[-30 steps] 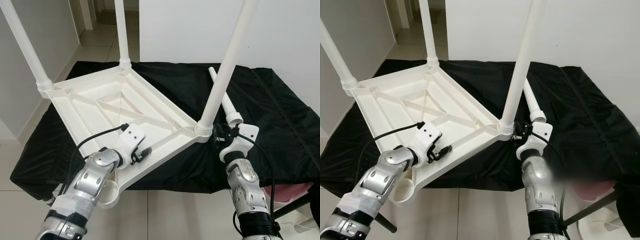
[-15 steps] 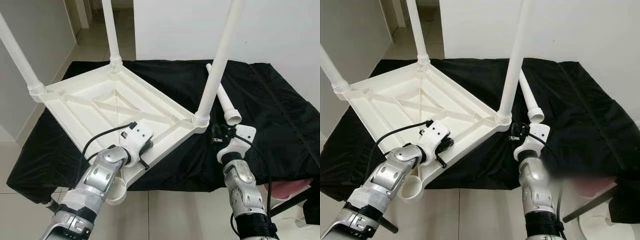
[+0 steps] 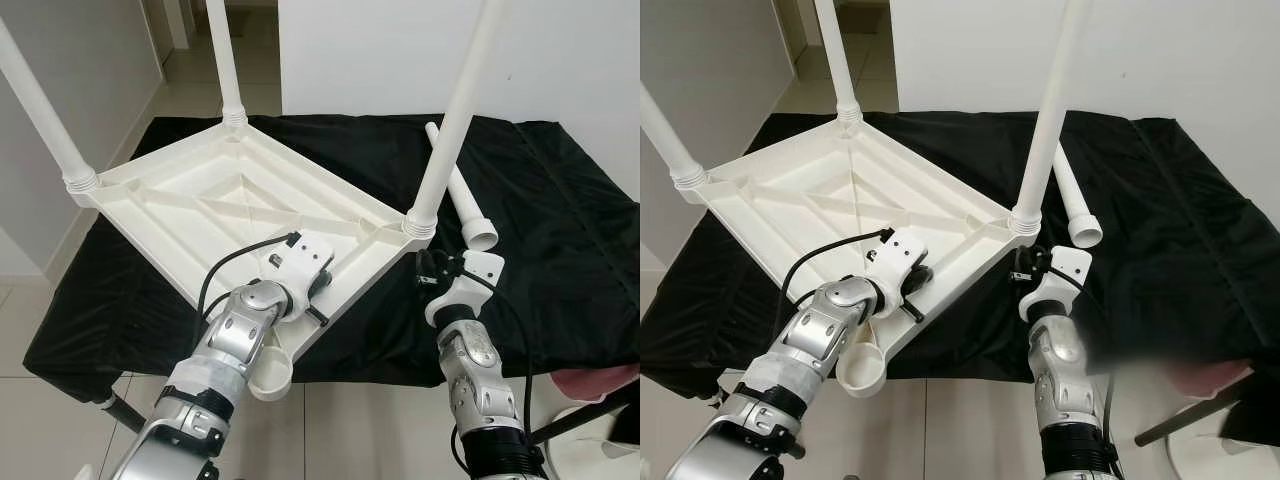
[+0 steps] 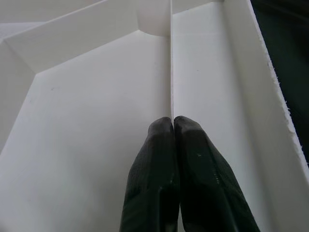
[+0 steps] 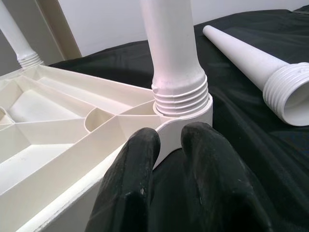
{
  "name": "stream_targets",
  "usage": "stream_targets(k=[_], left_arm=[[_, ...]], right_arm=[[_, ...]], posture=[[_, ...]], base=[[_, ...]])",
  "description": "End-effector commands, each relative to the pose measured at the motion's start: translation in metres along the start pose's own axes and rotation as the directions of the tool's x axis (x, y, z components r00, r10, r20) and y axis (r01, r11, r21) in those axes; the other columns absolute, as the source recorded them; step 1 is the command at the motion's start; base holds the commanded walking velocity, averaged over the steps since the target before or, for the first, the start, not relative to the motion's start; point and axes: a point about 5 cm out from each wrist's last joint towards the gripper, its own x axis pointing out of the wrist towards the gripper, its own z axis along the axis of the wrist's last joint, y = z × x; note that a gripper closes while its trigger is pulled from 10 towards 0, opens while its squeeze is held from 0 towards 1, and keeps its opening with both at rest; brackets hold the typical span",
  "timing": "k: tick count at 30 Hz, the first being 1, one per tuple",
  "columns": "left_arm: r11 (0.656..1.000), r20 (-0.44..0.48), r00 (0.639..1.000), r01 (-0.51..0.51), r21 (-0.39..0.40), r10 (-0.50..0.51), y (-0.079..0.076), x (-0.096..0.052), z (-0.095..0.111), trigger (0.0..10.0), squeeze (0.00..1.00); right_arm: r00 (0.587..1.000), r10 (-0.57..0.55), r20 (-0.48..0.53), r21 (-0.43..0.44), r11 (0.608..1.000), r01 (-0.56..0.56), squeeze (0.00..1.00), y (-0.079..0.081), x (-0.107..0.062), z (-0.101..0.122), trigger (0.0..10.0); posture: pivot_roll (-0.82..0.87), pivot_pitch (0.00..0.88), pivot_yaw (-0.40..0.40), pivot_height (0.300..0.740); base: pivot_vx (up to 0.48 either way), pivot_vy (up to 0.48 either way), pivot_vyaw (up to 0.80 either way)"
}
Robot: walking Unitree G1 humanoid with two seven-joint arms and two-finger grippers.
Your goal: Building children table
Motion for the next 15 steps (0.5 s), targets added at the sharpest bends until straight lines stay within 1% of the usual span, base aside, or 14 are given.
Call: stream_targets(k=[1, 3, 4, 5, 6, 8, 9, 10, 13, 14, 15], left_arm=[[0.94, 0.081, 0.937, -0.341, -0.007, 0.341, 0.017, -0.001, 0.019, 10.0, 0.0], [0.958, 0.112, 0.952, -0.285, -0.005, 0.284, 0.01, 0.0, 0.023, 10.0, 0.0], [0.958, 0.112, 0.952, -0.285, -0.005, 0.284, 0.01, 0.0, 0.023, 10.0, 0.0], [0.97, 0.133, 0.96, -0.243, -0.031, 0.245, 0.008, -0.001, 0.024, 10.0, 0.17], [0.977, 0.154, 0.965, -0.205, -0.062, 0.212, 0.007, -0.002, 0.025, 10.0, 1.0], [0.984, 0.207, 0.962, -0.168, -0.061, 0.177, 0.006, -0.006, 0.03, 10.0, 1.0], [0.984, 0.207, 0.962, -0.168, -0.061, 0.177, 0.006, -0.006, 0.03, 10.0, 1.0], [0.987, 0.233, 0.96, -0.153, -0.043, 0.159, 0.007, -0.009, 0.033, 10.0, 1.0], [0.989, 0.248, 0.958, -0.144, -0.029, 0.147, 0.007, -0.011, 0.035, 10.0, 1.0], [0.993, 0.285, 0.952, -0.118, -0.003, 0.114, 0.008, -0.017, 0.038, 10.0, 0.0], [0.995, 0.309, 0.947, -0.1, 0.018, 0.09, 0.008, -0.022, 0.04, 10.0, 0.0]], right_arm=[[1.0, -0.005, 0.0, 0.0, 1.0, 0.005, 0.0, 0.0, -0.002, -0.001, 10.0], [1.0, -0.001, 0.0, 0.002, 1.0, 0.001, 0.0, 0.002, -0.001, -0.001, 10.0], [1.0, -0.001, 0.0, 0.002, 1.0, 0.001, 0.0, 0.002, -0.001, -0.001, 10.0], [1.0, 0.001, -0.001, 0.001, 1.0, -0.001, 0.0, 0.002, -0.001, -0.002, 10.0], [1.0, 0.003, -0.002, 0.001, 1.0, -0.003, 0.0, 0.002, -0.001, -0.002, 10.0], [1.0, 0.005, -0.003, 0.001, 1.0, -0.005, 0.0, 0.003, -0.001, -0.002, 10.0], [1.0, 0.005, -0.003, 0.001, 1.0, -0.005, 0.0, 0.003, -0.001, -0.002, 10.0], [1.0, 0.007, -0.005, 0.001, 1.0, -0.007, 0.0, 0.003, -0.002, -0.003, 10.0], [1.0, 0.007, -0.007, 0.0, 1.0, -0.007, 0.0, 0.003, -0.002, -0.003, 10.0], [1.0, 0.012, -0.011, -0.002, 1.0, -0.013, 0.0, 0.003, -0.002, -0.004, 10.0], [1.0, 0.016, -0.013, -0.004, 1.0, -0.016, 0.0, 0.003, -0.003, -0.005, 10.0]], posture=[[-0.03, 0.02, 0.033, 0.74], [-0.03, 0.018, 0.033, 0.74], [-0.03, 0.018, 0.033, 0.74], [-0.03, 0.014, 0.033, 0.74], [-0.03, 0.013, 0.033, 0.74], [-0.03, 0.013, 0.031, 0.74], [-0.03, 0.013, 0.031, 0.74], [-0.03, 0.012, 0.029, 0.74], [-0.03, 0.009, 0.026, 0.74], [-0.03, 0.007, 0.024, 0.74], [-0.03, 0.007, 0.024, 0.74]], base=[[0.0, 0.0, 0.0], [0.0, 0.0, 0.0], [0.0, 0.0, 0.0], [0.0, 0.0, 0.0], [0.0, 0.0, 0.0], [0.0, 0.0, 0.0], [0.0, 0.0, 0.0], [0.0, 0.0, 0.0], [0.0, 0.0, 0.0], [0.0, 0.0, 0.0], [0.0, 0.0, 0.0]])
